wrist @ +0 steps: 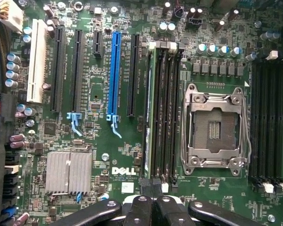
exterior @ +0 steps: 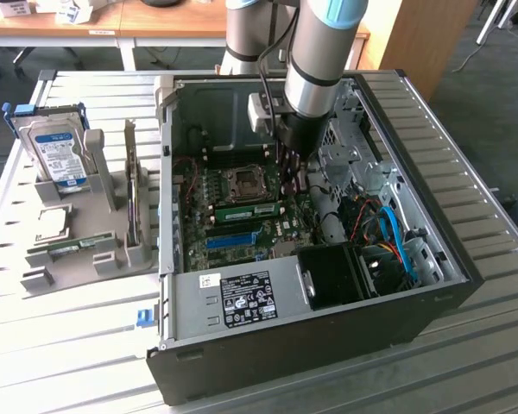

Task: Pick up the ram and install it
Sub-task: 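Press down the ram until it locks into place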

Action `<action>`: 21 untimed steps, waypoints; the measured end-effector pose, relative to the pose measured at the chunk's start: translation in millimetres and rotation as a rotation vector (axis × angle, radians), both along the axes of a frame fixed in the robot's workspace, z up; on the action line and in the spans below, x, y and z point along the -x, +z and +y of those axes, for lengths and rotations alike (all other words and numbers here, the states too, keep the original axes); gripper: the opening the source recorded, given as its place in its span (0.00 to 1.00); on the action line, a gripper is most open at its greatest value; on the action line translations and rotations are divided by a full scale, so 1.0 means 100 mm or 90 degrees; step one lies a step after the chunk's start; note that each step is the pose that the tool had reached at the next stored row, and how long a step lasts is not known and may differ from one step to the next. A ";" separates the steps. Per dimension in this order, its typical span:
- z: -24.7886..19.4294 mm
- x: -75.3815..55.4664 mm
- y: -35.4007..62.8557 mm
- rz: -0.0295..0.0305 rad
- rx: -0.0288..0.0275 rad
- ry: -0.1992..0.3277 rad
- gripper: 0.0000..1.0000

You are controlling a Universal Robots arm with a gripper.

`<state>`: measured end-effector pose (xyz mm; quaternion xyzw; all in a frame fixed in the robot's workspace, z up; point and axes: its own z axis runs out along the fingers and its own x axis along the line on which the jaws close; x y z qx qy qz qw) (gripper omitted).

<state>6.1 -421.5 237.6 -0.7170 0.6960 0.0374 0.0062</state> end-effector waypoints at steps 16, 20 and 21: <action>0.000 0.00 -0.054 0.0000 0.0000 0.000 0.11; -0.001 0.00 -0.066 0.0001 0.0002 0.000 0.11; -0.001 0.00 -0.066 0.0001 0.0002 0.000 0.11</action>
